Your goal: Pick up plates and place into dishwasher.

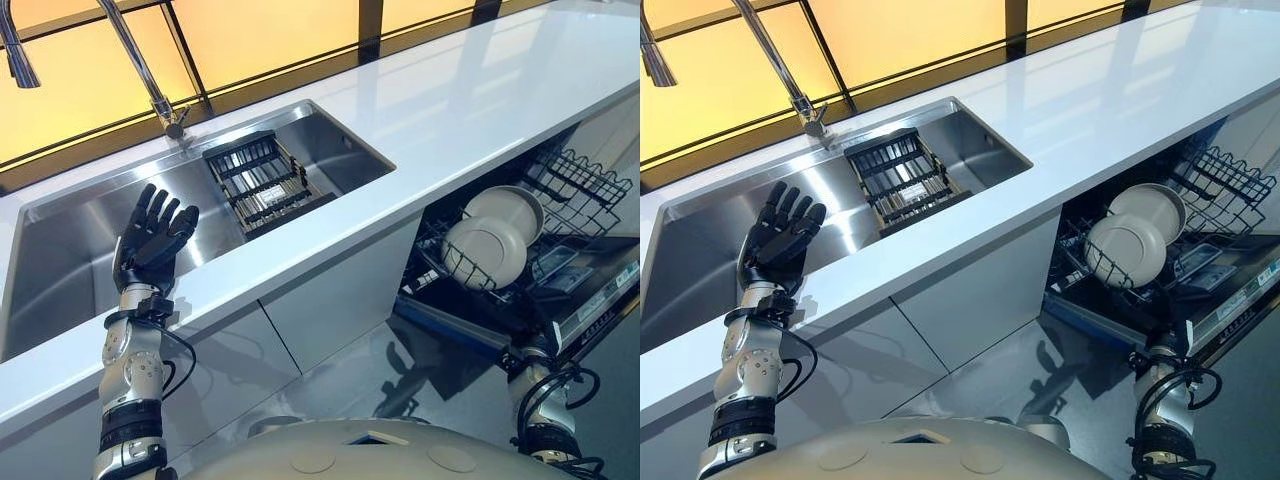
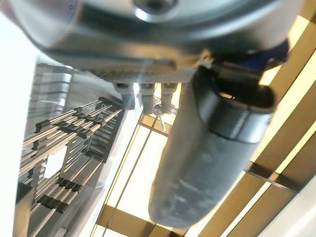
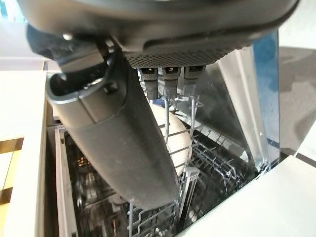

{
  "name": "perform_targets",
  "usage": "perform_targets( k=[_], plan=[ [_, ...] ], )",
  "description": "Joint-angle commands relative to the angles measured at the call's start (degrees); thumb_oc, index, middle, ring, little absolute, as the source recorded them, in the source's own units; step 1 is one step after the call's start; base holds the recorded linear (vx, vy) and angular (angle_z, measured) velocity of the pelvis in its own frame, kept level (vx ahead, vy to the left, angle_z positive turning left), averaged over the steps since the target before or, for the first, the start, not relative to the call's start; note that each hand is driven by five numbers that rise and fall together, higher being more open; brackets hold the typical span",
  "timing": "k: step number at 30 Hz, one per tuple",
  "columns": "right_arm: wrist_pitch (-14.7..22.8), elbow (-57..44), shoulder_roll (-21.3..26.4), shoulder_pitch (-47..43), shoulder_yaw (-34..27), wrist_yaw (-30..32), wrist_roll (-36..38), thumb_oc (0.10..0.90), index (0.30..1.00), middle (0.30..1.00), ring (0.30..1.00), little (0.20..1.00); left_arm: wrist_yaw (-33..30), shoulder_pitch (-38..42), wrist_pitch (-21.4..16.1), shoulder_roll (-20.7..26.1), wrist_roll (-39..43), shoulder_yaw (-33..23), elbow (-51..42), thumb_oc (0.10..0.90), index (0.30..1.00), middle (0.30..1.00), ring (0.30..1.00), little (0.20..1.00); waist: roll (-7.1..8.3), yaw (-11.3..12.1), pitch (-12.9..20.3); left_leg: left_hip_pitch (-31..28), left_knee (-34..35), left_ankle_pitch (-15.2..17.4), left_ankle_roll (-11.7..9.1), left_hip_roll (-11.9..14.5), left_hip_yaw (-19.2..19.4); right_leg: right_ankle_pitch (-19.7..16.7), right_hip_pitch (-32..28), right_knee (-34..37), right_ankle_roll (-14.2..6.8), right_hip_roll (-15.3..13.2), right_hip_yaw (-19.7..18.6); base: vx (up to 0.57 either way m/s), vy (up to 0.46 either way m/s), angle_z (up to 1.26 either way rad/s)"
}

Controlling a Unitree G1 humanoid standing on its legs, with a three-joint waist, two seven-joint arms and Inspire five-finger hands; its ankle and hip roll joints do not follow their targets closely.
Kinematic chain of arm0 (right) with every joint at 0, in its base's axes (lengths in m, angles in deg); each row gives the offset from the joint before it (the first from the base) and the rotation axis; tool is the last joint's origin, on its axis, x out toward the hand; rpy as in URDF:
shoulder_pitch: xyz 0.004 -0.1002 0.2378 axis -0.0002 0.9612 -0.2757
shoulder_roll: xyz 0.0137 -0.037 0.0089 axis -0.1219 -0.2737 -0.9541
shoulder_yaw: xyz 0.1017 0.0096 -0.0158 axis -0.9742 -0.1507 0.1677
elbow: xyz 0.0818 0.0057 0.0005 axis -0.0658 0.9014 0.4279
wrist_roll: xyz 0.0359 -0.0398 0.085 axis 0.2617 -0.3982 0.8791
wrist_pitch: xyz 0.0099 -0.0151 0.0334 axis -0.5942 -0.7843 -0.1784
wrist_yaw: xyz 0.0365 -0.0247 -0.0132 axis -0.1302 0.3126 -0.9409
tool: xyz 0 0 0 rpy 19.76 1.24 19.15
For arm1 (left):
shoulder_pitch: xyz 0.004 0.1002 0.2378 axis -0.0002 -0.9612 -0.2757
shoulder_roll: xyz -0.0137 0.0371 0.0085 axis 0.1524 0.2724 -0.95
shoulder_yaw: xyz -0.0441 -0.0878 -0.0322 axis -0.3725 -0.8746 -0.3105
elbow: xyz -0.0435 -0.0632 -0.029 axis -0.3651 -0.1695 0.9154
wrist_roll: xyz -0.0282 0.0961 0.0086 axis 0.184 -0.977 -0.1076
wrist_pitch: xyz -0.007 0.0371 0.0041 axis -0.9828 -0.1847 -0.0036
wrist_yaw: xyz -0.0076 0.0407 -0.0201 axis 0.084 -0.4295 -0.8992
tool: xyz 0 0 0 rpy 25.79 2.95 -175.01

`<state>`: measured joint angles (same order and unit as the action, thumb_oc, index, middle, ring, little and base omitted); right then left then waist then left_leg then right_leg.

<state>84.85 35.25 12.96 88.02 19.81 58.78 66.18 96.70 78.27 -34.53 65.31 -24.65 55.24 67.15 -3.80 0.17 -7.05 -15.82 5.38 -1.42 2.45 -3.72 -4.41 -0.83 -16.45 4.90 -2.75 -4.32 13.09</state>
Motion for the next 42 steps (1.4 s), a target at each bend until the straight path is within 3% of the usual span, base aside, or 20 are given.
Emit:
perform_targets(
  k=[1,8,11,16,20,21,22,25,29,32,35,37,42],
  plan=[
    [5.37,-5.91,3.97,-10.29,-0.17,-7.66,4.57,0.8,0.9,0.9,0.9,0.9,-0.65,-3.95,0.07,3.3,-1.12,-0.37,-0.77,0.8,0.9,0.9,0.9,0.9,0.18,4.4,4.08,1.69,-2.07,2.33,1.41,-1.34,0.74,6.48,7.72,-13.87,-0.13,0.18,1.2,0.07,0.109,0.09],
    [8.06,-9.14,5.06,-16.52,0.75,-5.68,15.73,0.8,0.9,0.9,0.9,0.9,-1.41,-4.33,0.66,5.36,0.28,1.39,-0.46,0.8,0.9,0.9,0.9,0.9,0.38,6.95,4.74,1.61,-2.1,2.32,1.59,-1.59,-0.33,5.44,7.08,-12.33,-0.55,-0.41,2.82,0.04,0.072,0.09],
    [8.16,-9.45,6.43,-21.03,0.34,-3.59,23.95,0.8,0.9,0.9,0.9,0.9,-2.15,-4.21,0.95,6.86,1.61,2.33,-0.59,0.8,0.9,0.9,0.9,0.9,0.47,8.36,5.25,1.62,-1.63,2.27,1.64,-1.76,-0.99,4.92,7.03,-11.41,-0.72,-0.54,3.49,0.01,0.058,0.08],
    [13.76,-10.03,7.66,-28.42,0.38,2.1,31.48,0.8,0.9,0.9,0.9,0.9,-2.39,-3.98,1.27,9.13,4.16,2.96,0.07,0.8,0.9,0.9,0.9,0.9,0.81,9.83,6.04,1.65,-0.91,2.37,1.45,-1.94,-1.48,3.82,6.82,-9.22,-0.95,-0.48,4.24,0.0,0.037,0.15],
    [16.45,-10.34,9.01,-33.11,0.79,2.18,38.86,0.8,0.9,0.9,0.9,0.9,-1.85,-3.33,0.96,10.55,5.78,3.38,0.9,0.8,0.9,0.9,0.9,0.9,1.23,10.64,6.5,2.03,-0.54,2.73,1.36,-2.04,-1.96,3.48,6.87,-7.88,-1.0,-0.28,4.45,-0.04,0.014,0.19],
    [16.33,-10.48,9.19,-33.54,0.79,2.01,40.07,0.8,0.9,0.9,0.9,0.9,-1.71,-3.29,0.93,10.65,5.94,3.35,1.01,0.8,0.9,0.9,0.9,0.9,1.29,10.72,6.56,2.08,-0.51,2.78,1.37,-2.06,-2.03,3.5,6.89,-7.8,-1.0,-0.27,4.45,-0.07,0.007,0.25],
    [15.33,-10.8,9.59,-34.67,0.82,-0.73,46.1,0.8,0.9,0.9,0.9,0.9,-1.33,-3.04,0.64,11.21,6.68,3.46,1.56,0.8,0.9,0.9,0.9,0.9,1.54,10.92,6.72,2.19,-0.47,2.96,1.34,-2.14,-2.21,3.51,7.0,-7.64,-1.02,-0.23,4.56,-0.07,0.001,0.21],
    [9.76,-11.94,9.78,-35.81,0.99,-8.13,57.45,0.8,0.9,0.9,0.9,0.9,-0.46,-2.43,0.27,11.5,7.43,3.32,2.05,0.8,0.9,0.9,0.9,0.9,2.22,11.06,7.11,2.4,-0.39,3.39,1.33,-2.26,-2.36,3.56,7.2,-7.01,-0.95,0.01,4.55,-0.07,-0.009,0.06],
    [4.15,-14.64,8.68,-36.6,1.25,-14.25,65.84,0.8,0.9,0.9,0.9,0.9,-0.11,-1.86,-0.46,11.17,8.25,3.39,2.44,0.8,0.9,0.9,0.9,0.9,3.2,10.86,7.52,2.69,-0.38,4.0,1.34,-2.38,-2.22,3.54,7.38,-6.1,-0.77,0.55,3.64,-0.07,-0.017,0.0],
    [4.03,-17.06,7.66,-37.05,1.42,-13.3,61.24,0.8,0.9,0.9,0.9,0.9,-0.2,-1.25,-0.85,10.58,8.31,3.58,2.54,0.8,0.9,0.9,0.9,0.9,3.85,10.53,7.8,2.95,-0.45,4.43,1.27,-2.38,-1.68,3.73,7.53,-5.73,-0.74,0.8,2.87,-0.08,-0.016,0.0],
    [5.91,-16.78,8.88,-36.48,2.59,-6.79,41.9,0.8,0.9,0.9,0.9,0.9,-0.31,-0.44,-1.55,10.03,8.08,4.11,2.04,0.8,0.9,0.9,0.9,0.9,4.27,9.92,7.63,3.39,-0.64,4.76,1.18,-2.25,-0.47,4.1,8.05,-6.04,-0.82,0.86,1.98,-0.12,-0.028,-0.01],
    [7.4,-15.7,10.77,-34.22,3.87,-5.77,30.44,0.8,0.9,0.9,0.9,0.9,-0.66,-0.08,-2.59,9.26,7.21,4.16,1.42,0.8,0.9,0.9,0.9,0.9,4.51,9.3,7.3,3.61,-0.76,4.9,1.11,-2.19,0.44,4.36,8.47,-6.36,-0.8,0.93,1.46,-0.12,-0.051,-0.11],
    [9.9,-16.0,12.47,-25.21,4.61,-9.0,19.85,0.8,0.9,0.9,0.9,0.9,0.39,1.12,-5.39,7.47,4.37,2.65,1.91,0.8,0.9,0.9,0.9,0.9,4.78,7.05,6.59,3.89,-0.93,4.98,1.11,-1.99,2.5,4.68,9.12,-6.83,-0.87,1.33,-0.23,-0.12,-0.071,-0.06]
  ],
)
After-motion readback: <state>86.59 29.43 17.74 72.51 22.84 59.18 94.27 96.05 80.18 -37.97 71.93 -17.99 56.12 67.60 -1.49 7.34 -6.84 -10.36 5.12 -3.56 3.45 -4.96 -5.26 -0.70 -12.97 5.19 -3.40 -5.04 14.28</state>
